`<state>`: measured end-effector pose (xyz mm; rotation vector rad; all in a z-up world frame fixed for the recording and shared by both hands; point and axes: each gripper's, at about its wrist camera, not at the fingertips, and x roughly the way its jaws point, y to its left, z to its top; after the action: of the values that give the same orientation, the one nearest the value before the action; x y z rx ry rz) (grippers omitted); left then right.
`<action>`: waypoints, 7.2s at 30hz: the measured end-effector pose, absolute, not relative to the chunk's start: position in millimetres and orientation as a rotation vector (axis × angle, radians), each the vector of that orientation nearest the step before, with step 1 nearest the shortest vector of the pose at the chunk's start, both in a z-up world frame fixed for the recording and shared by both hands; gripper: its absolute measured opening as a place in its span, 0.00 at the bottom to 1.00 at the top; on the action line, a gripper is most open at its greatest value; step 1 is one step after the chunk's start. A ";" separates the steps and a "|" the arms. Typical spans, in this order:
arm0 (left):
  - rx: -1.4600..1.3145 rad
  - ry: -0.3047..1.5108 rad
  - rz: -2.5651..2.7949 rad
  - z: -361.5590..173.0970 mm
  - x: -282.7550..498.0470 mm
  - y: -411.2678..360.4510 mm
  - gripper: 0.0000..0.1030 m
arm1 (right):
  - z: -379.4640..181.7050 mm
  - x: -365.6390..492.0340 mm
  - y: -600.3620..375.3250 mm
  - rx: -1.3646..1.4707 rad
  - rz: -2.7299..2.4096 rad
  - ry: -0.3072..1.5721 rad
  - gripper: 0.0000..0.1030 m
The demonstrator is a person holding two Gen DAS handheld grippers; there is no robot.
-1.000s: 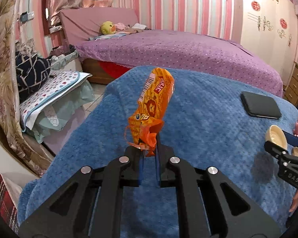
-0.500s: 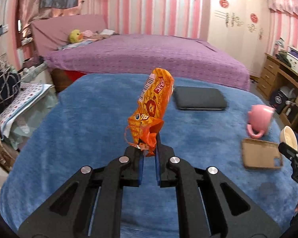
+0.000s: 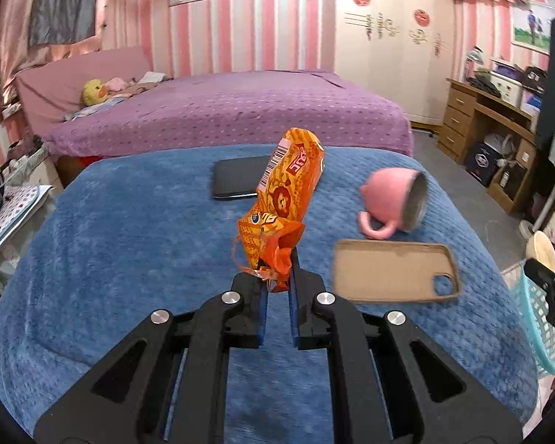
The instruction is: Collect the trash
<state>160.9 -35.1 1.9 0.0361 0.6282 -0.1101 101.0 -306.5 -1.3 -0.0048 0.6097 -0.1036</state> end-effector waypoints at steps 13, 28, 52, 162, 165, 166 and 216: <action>0.105 0.630 -0.169 -10.4 141.9 -89.8 0.08 | -7.5 74.1 -377.8 0.036 -0.206 0.619 0.59; 0.122 0.589 -0.367 1.3 98.3 -194.4 0.08 | -10.9 36.4 -460.9 0.037 -0.375 0.606 0.59; 0.215 0.630 -0.592 -36.4 56.7 -364.5 0.60 | -24.7 -19.2 -538.3 0.125 -0.473 0.612 0.59; 0.081 0.388 -0.258 -4.6 -25.8 -92.9 0.95 | -0.9 -65.0 -293.3 -0.020 -0.275 0.402 0.96; 0.081 0.387 -0.257 -4.7 -25.9 -92.8 0.95 | -0.8 -65.3 -293.4 -0.020 -0.276 0.402 0.96; 0.081 0.388 -0.257 -4.8 -25.8 -92.8 0.95 | -0.8 -65.1 -293.2 -0.020 -0.276 0.402 0.96; 0.064 0.387 -0.231 1.2 -22.2 -82.9 0.95 | 2.9 -61.8 -291.8 -0.020 -0.271 0.401 0.96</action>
<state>-22.2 -82.9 1.2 0.0639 0.3868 -0.2314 -61.8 -291.8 2.9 -0.0203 0.4009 -0.2712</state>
